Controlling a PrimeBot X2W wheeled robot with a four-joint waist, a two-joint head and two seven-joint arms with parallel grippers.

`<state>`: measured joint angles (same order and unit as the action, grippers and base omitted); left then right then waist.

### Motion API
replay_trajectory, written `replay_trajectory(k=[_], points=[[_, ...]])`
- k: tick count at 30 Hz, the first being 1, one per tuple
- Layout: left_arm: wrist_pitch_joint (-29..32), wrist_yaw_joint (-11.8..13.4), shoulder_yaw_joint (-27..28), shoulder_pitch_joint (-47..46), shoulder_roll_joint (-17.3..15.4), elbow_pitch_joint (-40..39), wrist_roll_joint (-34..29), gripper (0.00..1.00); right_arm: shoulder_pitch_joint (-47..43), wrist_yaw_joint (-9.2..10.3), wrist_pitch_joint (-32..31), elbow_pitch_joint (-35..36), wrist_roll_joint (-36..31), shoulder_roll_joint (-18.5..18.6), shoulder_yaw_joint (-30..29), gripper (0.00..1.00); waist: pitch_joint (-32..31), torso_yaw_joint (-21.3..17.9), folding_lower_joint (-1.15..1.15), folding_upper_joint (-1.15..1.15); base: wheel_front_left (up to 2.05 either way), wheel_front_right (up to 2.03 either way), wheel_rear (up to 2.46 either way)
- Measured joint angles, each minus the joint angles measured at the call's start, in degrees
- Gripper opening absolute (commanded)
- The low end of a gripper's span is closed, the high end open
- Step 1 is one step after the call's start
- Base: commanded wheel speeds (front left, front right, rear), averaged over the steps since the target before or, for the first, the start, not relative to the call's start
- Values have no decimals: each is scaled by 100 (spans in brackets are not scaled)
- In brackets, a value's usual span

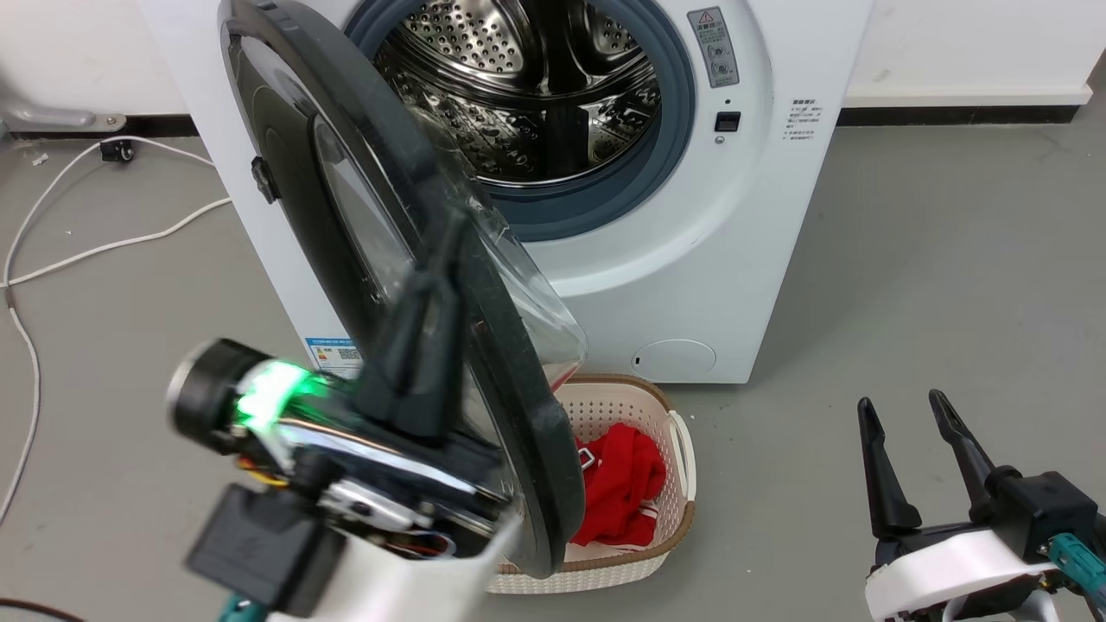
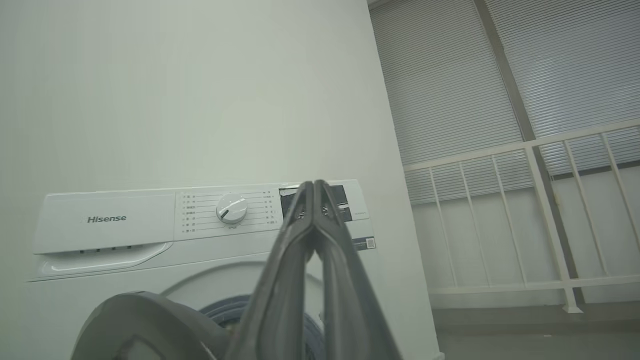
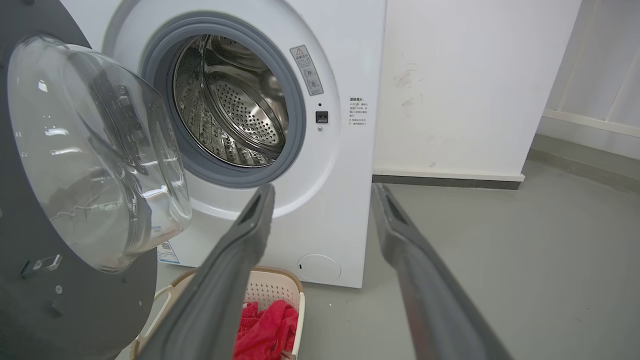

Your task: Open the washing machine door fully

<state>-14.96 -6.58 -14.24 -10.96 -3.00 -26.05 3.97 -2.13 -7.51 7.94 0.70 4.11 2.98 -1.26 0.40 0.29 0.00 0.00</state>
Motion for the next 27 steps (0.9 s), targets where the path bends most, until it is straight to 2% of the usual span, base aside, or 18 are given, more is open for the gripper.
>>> replay_trajectory(k=[6, 11, 14, 19, 27], points=[[480, -62, -1054, 271, -37, 274, 579, 0, -23, 0, -43, -8, 45, 0, -7, 100, -20, 5, 0, 0, 0, 0, 0], [959, -76, -1605, 635, -213, 673, 915, 0, -30, 0, -69, -30, 55, -1, 10, 100, -29, 5, 0, 0, 0, 0, 0], [1110, -40, -1702, 888, -259, 922, 975, 0, -36, 0, -77, -37, 65, -1, 21, 100, -32, 3, 0, 0, 0, 0, 0], [1218, 177, -1722, 1168, -310, 1361, 900, 0, -46, 0, -90, -68, 109, -1, 14, 100, 20, 26, 0, 0, 0, 0, 0], [902, 338, -1651, 897, -218, 2015, 831, 0, -4, 0, -85, -125, 141, -2, 46, 100, 100, 22, 1, 0, 0, 0, 0]])
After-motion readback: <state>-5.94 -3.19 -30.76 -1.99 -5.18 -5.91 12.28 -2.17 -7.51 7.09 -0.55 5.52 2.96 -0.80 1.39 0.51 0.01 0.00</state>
